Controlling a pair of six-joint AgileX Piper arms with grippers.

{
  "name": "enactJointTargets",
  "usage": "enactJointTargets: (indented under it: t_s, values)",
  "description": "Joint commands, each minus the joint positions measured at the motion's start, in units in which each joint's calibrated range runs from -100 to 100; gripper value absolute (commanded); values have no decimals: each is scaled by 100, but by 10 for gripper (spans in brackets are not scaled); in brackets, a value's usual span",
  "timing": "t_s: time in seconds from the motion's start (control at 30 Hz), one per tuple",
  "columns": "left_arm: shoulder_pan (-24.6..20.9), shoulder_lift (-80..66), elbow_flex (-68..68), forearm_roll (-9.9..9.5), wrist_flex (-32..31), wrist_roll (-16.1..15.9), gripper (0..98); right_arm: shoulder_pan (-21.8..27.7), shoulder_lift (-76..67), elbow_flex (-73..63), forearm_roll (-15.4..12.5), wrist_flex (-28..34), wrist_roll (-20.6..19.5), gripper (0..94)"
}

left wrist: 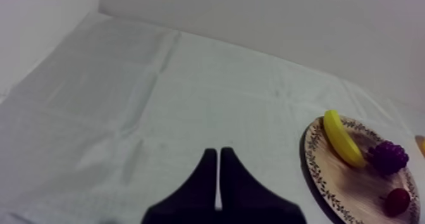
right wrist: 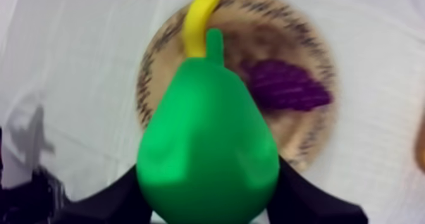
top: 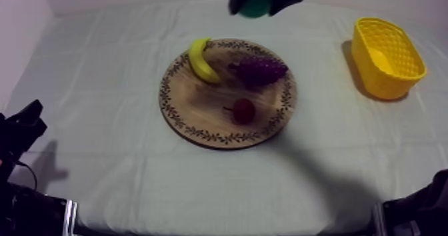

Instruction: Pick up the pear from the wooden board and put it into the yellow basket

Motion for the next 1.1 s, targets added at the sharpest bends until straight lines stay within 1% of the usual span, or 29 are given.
enactJointTargets:
  t_s: [0.0,0.3,0.43,0.63,0.77,0.97,1.0,1.07]
  values:
    - [-1,0,5,1,-1,1,1,401,-374,220,19,-114,71,272]
    - [-1,0,5,1,-1,1,1,1604,-970,1188,178,-574,368,278]
    - [-1,0,5,1,-1,1,1,2042,-989,1426,270,-813,420,282]
    - [-1,0,5,1,-1,1,1,2623,-771,1578,337,-1119,475,282]
    - [-1,0,5,1,-1,1,1,2862,-564,1808,371,-1384,496,291]
    - [-1,0,5,1,-1,1,1,3030,-238,2154,434,-1719,452,323]
    - [-1,0,5,1,-1,1,1,3055,-201,2210,439,-1782,450,338]
    - [-1,0,5,1,-1,1,1,3097,-157,2343,451,-1934,445,403]
